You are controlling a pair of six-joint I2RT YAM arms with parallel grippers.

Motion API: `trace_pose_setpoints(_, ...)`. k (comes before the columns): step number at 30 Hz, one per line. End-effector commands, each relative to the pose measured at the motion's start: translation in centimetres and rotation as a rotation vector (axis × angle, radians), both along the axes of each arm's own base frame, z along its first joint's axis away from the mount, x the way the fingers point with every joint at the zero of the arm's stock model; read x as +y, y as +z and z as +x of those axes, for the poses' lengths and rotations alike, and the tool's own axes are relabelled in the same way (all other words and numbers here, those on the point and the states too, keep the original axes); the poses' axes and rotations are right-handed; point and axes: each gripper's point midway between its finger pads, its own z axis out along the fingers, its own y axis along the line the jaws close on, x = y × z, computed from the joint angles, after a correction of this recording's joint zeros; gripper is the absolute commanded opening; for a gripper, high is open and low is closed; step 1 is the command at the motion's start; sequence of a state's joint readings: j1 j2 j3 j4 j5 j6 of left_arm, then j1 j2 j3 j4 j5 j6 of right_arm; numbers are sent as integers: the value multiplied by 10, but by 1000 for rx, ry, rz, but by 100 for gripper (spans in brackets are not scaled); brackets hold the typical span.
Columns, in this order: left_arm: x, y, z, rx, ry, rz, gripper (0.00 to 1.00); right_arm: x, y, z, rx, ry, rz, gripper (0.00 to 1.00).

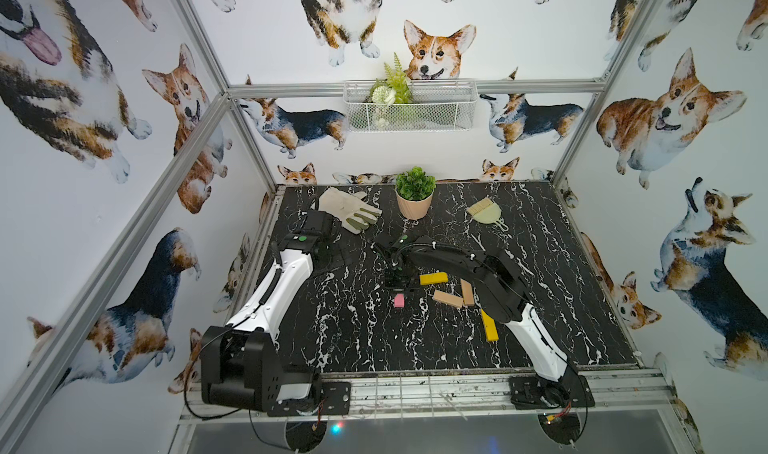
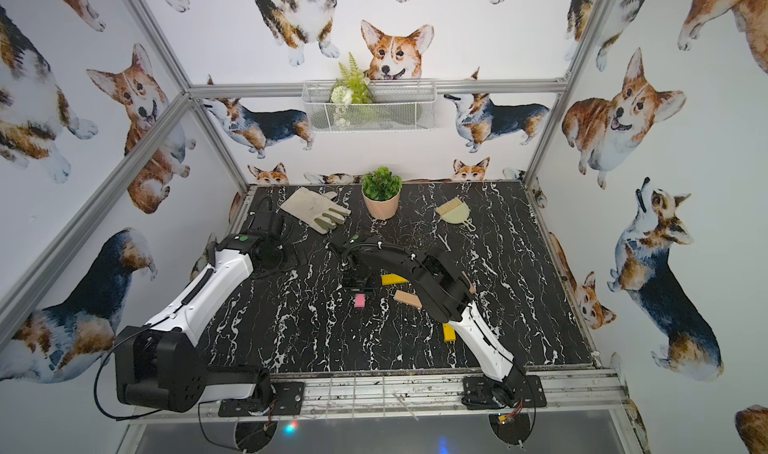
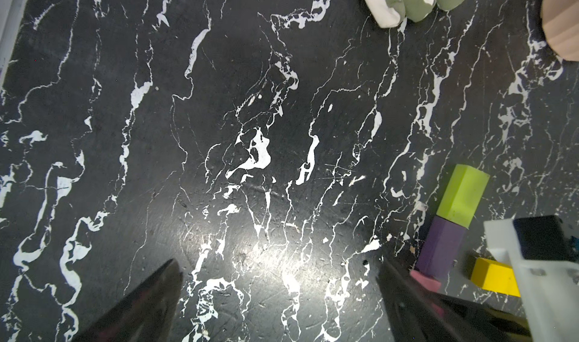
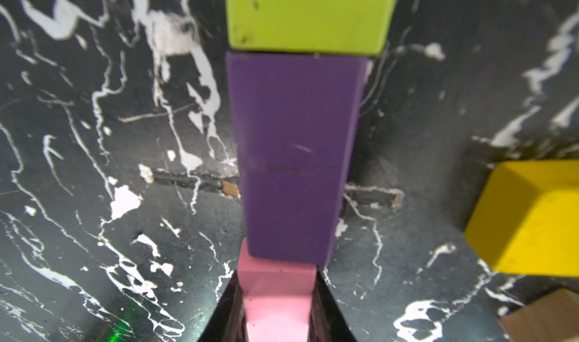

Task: Assemble the letter k with building blocks
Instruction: Assemble the building block at the center of the board.

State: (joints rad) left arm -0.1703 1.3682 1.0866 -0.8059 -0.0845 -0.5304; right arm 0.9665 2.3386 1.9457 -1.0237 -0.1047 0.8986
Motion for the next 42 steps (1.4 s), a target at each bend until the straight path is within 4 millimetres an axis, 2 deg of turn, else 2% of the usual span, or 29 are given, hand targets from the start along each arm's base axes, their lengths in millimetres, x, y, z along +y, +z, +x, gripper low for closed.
trace_pose_setpoints(1,0,0,2,-7,0,-7,100,-12,-7,11,-48,-36,-67,18)
trace_pose_setpoints(17,-1,-1,2,-5,4,-14,100,-16,-8,15,-59,-21,-99,23)
trace_pose_setpoints(23,-1,-1,2,-5,4,-16,100,-14,-11,13,-47,-16,-96,28)
trace_pose_setpoints(30,-1,-2,2,-4,4,-13,100,-12,-12,12,-37,-13,-89,43)
trace_pose_setpoints(35,-1,-2,2,-4,4,-16,100,-10,-10,12,-39,-16,-79,45)
trace_pose_setpoints(38,-2,-2,2,-4,-5,-18,100,0,1,16,-59,-23,-13,46)
trace_pose_setpoints(42,-5,1,3,-11,-34,-22,100,27,50,31,-202,-5,185,48)
